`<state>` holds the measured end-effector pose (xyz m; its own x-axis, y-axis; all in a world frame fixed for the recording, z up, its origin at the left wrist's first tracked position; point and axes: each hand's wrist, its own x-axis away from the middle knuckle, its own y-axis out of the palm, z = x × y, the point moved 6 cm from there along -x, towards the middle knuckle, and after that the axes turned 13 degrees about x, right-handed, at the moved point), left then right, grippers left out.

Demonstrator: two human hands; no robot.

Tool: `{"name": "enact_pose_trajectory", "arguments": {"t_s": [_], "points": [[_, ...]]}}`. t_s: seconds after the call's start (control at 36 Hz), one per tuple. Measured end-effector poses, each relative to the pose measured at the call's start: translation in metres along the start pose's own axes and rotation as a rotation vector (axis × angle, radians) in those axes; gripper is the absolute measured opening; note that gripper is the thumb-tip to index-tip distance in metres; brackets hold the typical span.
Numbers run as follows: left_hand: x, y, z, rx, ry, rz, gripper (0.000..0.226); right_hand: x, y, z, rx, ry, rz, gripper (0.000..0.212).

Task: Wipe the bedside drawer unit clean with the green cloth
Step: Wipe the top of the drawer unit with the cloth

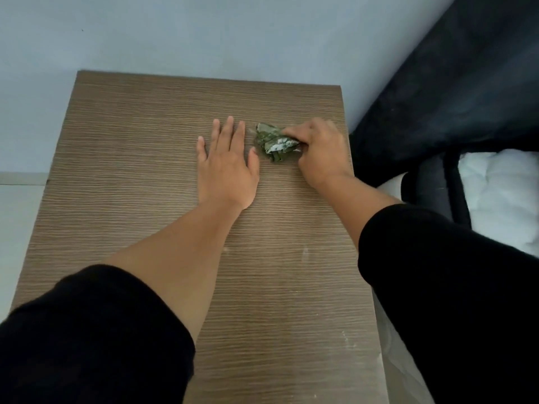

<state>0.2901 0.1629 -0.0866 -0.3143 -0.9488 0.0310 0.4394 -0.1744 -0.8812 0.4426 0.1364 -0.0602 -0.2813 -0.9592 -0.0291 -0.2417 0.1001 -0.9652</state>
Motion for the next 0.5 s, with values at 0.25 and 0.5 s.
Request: {"name": "enact_pose_trajectory", "arguments": {"t_s": [0.25,0.5], "points": [[0.016,-0.006,0.007,-0.031,-0.018,-0.041,0.054,0.075,-0.002,-0.002,-0.044,-0.024,0.041,0.053],[0.074,-0.01,0.002,-0.059,0.023,-0.165,0.057,0.159,-0.002,-0.006,-0.041,-0.04,0.092,0.051]]}}
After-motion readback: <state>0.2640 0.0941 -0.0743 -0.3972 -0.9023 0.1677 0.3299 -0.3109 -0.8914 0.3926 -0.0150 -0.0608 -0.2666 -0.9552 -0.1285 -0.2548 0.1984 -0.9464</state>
